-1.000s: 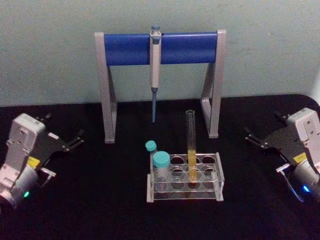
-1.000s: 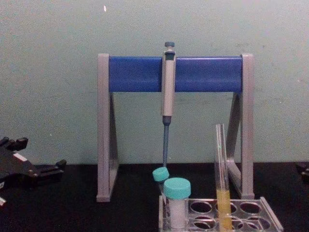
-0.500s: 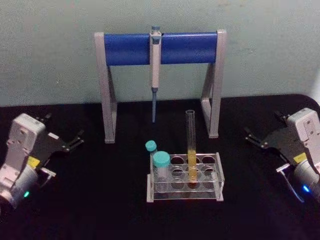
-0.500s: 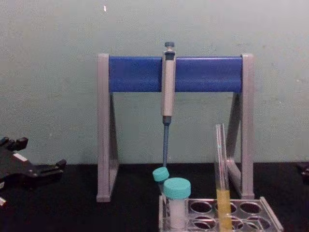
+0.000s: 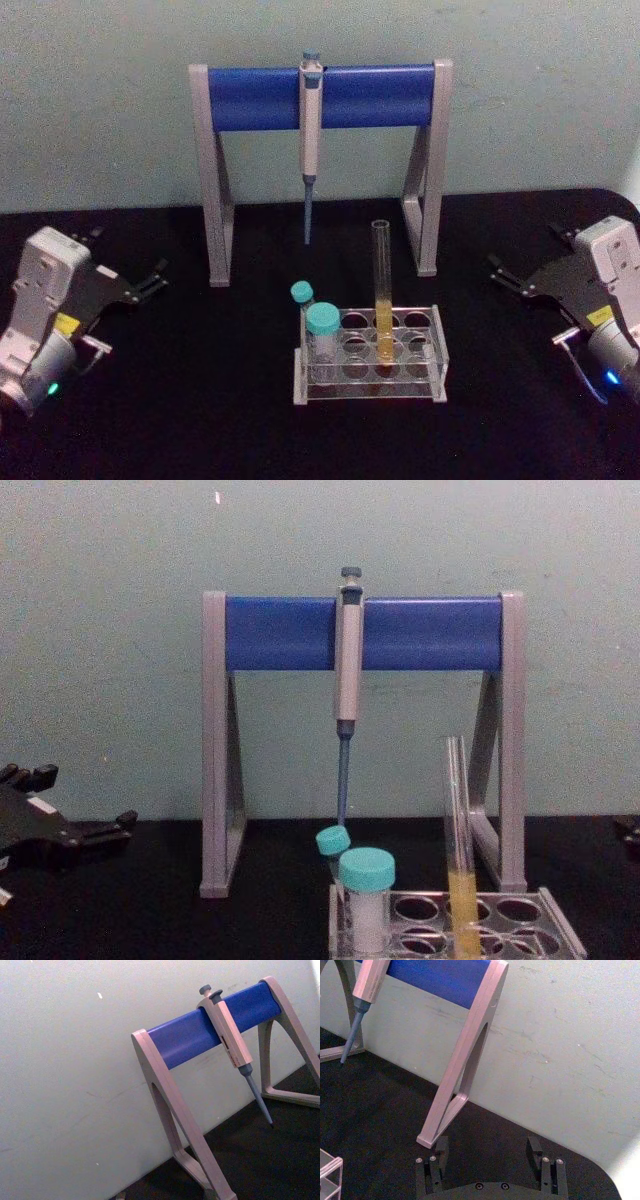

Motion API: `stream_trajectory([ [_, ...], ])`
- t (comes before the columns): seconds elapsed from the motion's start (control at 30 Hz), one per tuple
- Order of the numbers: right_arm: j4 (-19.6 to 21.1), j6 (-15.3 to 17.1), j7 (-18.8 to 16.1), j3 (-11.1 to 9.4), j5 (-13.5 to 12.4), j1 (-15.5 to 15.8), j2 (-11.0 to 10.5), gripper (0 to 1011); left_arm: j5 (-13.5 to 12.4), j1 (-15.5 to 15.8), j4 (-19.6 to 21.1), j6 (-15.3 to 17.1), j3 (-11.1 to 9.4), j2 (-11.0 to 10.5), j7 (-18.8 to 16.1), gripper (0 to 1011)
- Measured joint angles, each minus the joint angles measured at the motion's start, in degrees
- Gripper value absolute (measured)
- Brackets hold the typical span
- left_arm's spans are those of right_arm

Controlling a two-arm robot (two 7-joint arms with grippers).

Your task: Pick up the test tube from the test tube rack, shake it, then place it back into the test tube rack.

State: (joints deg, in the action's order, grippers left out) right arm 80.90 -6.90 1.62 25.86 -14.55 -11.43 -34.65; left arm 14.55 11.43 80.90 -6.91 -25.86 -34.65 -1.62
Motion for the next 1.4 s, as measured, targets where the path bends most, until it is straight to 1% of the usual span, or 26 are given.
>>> stream_trajectory([
  [1.1,0.00,0.00,-0.01,-0.01,0.00,0.01,0.01,1000,0.00,0.00,0.00,0.00,0.00,0.00,0.00,1010],
  [1.27,0.45,0.15,-0.67,-0.76,0.20,0.39,0.25,1000,0.00,0.00,0.00,0.00,0.00,0.00,0.00,1010],
  [1.4,1.82,1.01,-1.95,-1.52,-0.20,1.20,0.33,1000,0.00,0.00,0.00,0.00,0.00,0.00,0.00,1010],
])
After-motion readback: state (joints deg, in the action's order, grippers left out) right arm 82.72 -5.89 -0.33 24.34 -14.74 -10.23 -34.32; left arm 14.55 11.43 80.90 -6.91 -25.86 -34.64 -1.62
